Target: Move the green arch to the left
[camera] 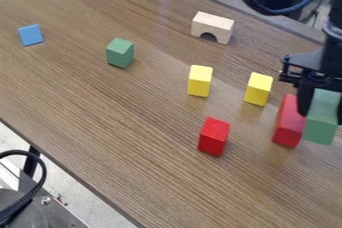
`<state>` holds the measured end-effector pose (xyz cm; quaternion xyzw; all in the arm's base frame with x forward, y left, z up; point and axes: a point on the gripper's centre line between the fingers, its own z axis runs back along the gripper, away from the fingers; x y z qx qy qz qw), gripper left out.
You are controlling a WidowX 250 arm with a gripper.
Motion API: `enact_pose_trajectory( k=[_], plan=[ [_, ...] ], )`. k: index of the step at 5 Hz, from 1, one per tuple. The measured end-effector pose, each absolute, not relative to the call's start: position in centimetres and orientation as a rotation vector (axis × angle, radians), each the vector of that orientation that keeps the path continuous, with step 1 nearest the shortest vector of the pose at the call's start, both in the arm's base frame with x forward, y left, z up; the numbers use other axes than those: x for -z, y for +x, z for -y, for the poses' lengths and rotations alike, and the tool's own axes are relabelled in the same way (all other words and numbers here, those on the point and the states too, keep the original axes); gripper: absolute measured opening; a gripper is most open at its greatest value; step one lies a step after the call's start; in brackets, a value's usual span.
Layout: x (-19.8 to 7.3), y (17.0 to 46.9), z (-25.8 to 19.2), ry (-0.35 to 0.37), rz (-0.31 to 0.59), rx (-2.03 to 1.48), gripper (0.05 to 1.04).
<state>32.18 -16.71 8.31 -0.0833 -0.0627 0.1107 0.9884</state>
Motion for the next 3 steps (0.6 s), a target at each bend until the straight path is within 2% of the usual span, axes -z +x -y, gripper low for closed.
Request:
enact_pose_trajectory(
  k=[2, 3],
  plan=[
    [-7.4, 32.8, 17.4, -0.141, 0.139, -0.192, 0.562],
    [-6.4, 33.6, 17.5, -0.064, 0.171, -0.119, 0.562]
  ],
)
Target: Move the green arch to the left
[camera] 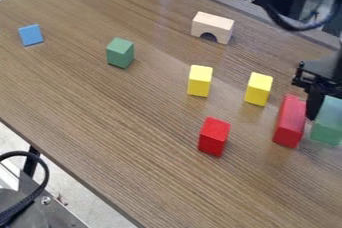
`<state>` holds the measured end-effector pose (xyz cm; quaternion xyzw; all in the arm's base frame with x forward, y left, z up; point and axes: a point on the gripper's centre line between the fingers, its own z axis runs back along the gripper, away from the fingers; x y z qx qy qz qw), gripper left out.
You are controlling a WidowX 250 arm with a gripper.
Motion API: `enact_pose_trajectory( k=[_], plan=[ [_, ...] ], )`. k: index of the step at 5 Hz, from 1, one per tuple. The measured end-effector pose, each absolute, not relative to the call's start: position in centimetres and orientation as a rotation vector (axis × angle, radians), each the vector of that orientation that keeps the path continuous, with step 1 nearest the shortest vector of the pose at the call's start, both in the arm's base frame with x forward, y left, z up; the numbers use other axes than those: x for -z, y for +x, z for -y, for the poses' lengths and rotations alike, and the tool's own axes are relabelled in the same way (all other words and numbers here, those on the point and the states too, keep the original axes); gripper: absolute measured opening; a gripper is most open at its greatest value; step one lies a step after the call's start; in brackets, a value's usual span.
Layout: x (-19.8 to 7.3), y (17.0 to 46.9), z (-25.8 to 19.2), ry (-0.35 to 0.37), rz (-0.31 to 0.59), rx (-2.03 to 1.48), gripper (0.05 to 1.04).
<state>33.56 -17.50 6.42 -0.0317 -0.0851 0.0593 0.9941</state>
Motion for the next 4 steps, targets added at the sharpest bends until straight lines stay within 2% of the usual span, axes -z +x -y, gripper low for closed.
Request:
enact_pose_trajectory(
  k=[1, 2, 4],
  plan=[
    [-5.57, 34.06, 17.53, -0.021, 0.184, -0.091, 0.562],
    [-5.64, 34.29, 17.58, -0.010, 0.200, -0.093, 0.562],
    [-5.70, 34.46, 18.34, -0.037, 0.225, -0.101, 0.562]
  ],
)
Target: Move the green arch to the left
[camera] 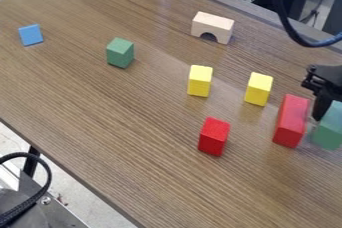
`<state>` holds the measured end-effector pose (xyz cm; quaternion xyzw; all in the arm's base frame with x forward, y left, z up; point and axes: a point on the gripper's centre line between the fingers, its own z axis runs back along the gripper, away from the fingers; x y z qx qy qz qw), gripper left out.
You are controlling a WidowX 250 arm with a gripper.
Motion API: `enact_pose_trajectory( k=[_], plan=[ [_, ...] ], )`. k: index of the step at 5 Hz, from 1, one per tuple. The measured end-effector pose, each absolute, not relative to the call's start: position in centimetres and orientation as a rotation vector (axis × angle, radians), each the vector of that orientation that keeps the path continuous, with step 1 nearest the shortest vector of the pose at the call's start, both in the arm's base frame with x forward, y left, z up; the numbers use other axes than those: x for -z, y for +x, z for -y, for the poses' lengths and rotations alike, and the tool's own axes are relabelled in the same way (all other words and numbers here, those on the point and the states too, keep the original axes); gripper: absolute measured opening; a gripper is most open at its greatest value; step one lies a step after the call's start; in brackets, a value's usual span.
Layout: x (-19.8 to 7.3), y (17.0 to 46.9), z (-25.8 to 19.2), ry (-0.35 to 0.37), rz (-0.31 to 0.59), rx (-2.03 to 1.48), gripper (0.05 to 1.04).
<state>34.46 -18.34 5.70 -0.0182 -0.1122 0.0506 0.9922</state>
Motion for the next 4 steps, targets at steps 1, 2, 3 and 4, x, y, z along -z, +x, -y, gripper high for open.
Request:
enact_pose_trajectory(
  k=[1, 2, 3, 4],
  plan=[
    [-5.7, 34.5, 18.5, -0.044, 0.227, -0.105, 0.562],
    [-4.6, 33.7, 18.1, -0.040, 0.210, -0.105, 0.635],
    [-4.0, 33.3, 17.9, -0.039, 0.203, -0.106, 0.916],
    [-3.8, 33.0, 17.7, -0.031, 0.195, -0.116, 1.005]
  ],
)
